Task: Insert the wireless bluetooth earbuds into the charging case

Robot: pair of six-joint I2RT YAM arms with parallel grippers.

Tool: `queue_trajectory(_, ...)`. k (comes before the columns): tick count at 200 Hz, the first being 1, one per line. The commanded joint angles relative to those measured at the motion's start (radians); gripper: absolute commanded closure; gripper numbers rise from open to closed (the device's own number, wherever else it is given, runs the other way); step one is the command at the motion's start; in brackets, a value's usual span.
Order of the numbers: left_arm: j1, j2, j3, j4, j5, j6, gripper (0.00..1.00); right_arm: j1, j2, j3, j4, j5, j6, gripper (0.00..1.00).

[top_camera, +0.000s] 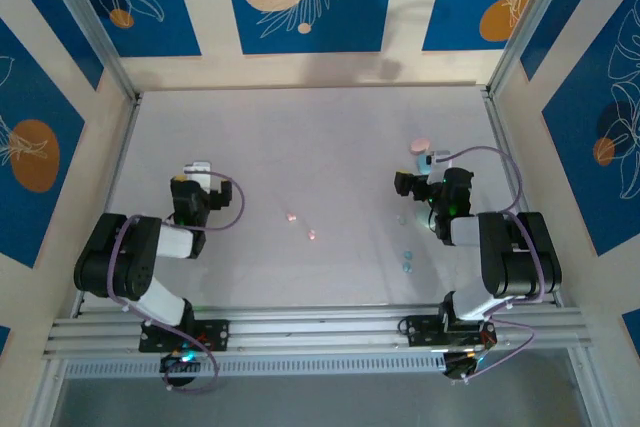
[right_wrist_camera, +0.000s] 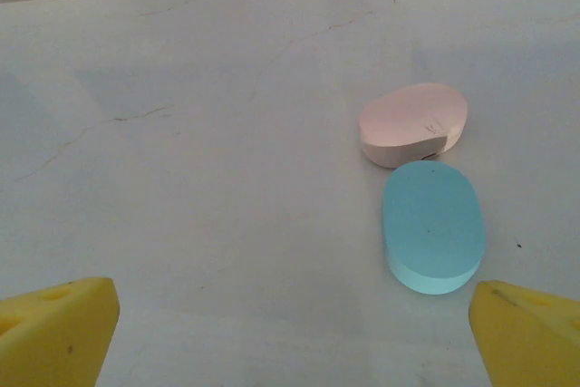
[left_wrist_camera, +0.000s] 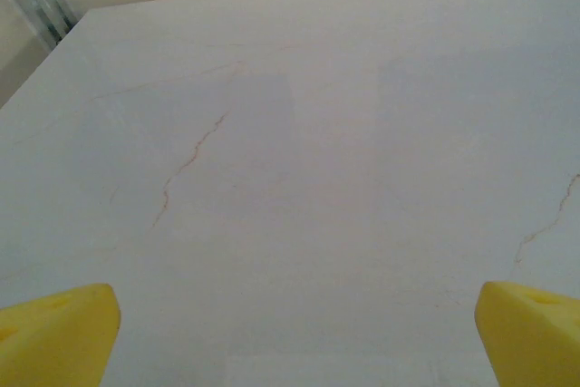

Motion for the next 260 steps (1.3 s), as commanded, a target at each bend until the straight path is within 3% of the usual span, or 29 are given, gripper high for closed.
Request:
queue_trajectory(1,0.010,-0.003,0.020,0.017,0.017,0.000,0.00,-0.001,-0.001,0.021,0.005,-0.013,-0.016,0.01)
queue_trajectory(260,0.011,-0.003,0.020,0.017,0.018,0.000,0.00,-0.002,-0.014,0.035,-0.029,-0.025,-0.019,0.01)
